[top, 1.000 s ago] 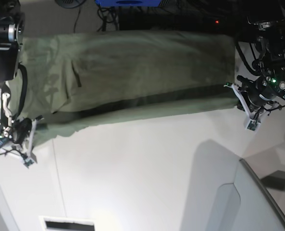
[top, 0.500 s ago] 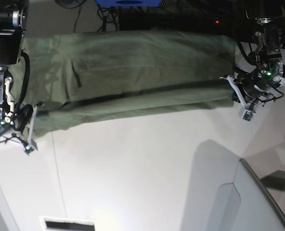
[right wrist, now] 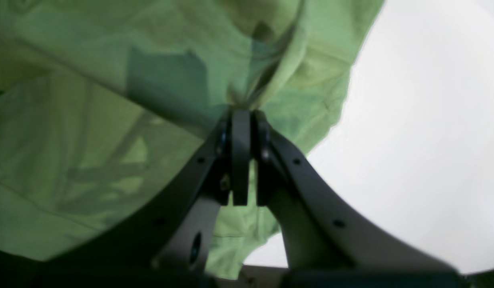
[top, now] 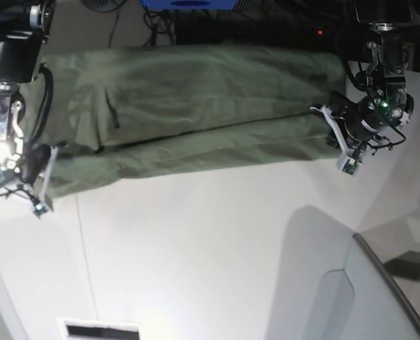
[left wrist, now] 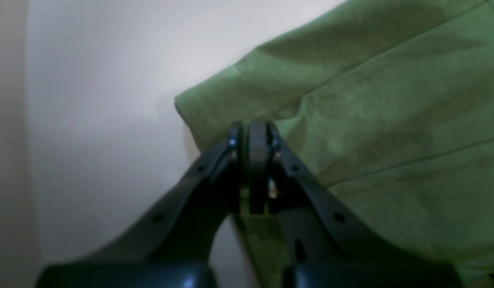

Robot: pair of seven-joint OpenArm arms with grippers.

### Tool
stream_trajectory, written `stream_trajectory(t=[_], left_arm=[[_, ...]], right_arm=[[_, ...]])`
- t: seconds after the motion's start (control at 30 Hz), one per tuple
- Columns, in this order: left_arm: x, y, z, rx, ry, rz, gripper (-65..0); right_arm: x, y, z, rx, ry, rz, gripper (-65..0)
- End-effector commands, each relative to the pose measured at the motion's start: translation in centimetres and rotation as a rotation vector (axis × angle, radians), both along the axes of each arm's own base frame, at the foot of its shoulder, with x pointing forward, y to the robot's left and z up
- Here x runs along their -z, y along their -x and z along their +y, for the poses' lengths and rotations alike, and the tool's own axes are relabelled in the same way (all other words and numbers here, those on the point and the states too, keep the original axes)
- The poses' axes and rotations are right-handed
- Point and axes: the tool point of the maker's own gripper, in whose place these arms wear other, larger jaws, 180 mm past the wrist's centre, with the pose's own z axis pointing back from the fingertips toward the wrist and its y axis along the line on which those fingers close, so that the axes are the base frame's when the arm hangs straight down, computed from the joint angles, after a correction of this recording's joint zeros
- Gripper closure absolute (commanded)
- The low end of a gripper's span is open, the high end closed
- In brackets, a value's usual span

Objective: Layout the t-shirt on the table in an organized manner, then fold the t-shirt properly
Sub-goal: 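Pull the folded edge taut with both grippers, flattening the strip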

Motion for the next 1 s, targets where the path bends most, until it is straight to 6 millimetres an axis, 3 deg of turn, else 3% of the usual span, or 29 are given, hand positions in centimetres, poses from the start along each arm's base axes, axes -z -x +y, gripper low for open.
stream_trajectory(t=[0.0, 0.47, 0.8, 0.97], left_arm=[[-1.1, -0.9, 0.5, 0.006, -0.013, -0.041, 0.0], [-1.2, -1.2, 1.5, 0.013, -0.086, -0.038, 0.0], [-1.4, -1.1, 1.6, 0.014, -0.096, -0.039, 0.0], [-1.3, -1.0, 1.7, 0.013, -0.096, -0.038, 0.0]], right_arm=[[-1.3, -0.8, -1.0, 0.006, 0.028, -0.036, 0.0], [-0.5, 1.0, -0.1, 0.009, 0.014, -0.021, 0.0], [-3.2, 0.5, -0.4, 0.007, 0.063, -0.072, 0.0], [-2.9, 1.7, -1.2, 0.044, 0.071, -0.037, 0.0]])
